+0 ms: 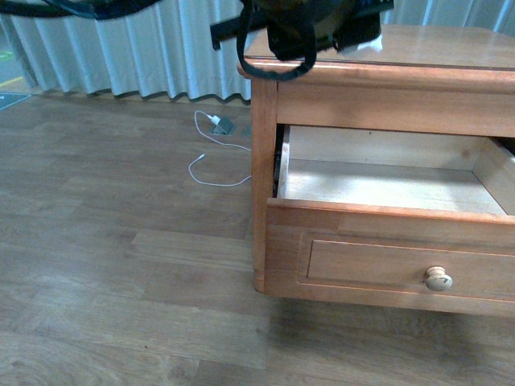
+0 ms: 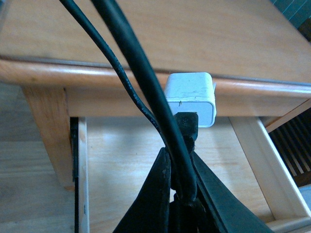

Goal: Put charger into drawer

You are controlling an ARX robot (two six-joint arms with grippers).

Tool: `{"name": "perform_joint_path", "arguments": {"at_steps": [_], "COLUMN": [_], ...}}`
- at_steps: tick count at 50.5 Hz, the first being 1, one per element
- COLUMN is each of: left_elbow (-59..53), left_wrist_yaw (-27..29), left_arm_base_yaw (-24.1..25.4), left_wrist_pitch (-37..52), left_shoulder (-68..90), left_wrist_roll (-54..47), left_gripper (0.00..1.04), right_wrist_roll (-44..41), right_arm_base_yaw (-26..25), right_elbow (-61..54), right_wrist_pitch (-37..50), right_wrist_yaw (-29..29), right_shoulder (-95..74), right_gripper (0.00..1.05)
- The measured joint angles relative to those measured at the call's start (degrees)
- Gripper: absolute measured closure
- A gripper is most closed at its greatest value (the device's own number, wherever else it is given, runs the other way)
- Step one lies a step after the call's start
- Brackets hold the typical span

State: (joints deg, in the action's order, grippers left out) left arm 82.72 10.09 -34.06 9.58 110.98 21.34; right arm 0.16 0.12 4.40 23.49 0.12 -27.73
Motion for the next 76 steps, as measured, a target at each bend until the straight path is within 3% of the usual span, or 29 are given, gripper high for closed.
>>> {"name": "perform_joint_path", "arguments": {"at_steps": [22, 36, 51, 68, 76], "left_elbow": [9.5, 9.6, -2.7, -24.2, -37.4], "left_wrist_yaw": [-1.6, -0.1, 0.9, 3.8, 4.5], "left_arm_base_yaw": [-2.2, -1.9, -0.3, 5.7, 8.3], "left_wrist_pitch": [-4.1, -2.7, 1.0, 3.6, -2.3], "left_shoulder": [14.7, 14.5, -1.1, -28.2, -50.0], "left_wrist_roll": [3.6, 3.7, 0.5, -4.3, -5.7], "left_gripper": [0.96, 0.53, 0.05, 0.06, 0.06], "right_wrist_roll": [0.0, 0.0, 0.0, 0.0, 0.0], "right_arm_base_yaw": [0.0, 0.0, 0.0, 0.0, 0.0], "right_elbow": [0.0, 0.0, 0.0, 0.0, 0.0], "right_wrist_pitch": [0.0, 0.0, 0.0, 0.0, 0.0], "right_wrist_yaw": [0.0, 0.0, 0.0, 0.0, 0.0], "right_shoulder": [0.0, 0.0, 0.0, 0.0, 0.0], "right_gripper": [0.08, 0.08, 0.08, 0.08, 0.08]}}
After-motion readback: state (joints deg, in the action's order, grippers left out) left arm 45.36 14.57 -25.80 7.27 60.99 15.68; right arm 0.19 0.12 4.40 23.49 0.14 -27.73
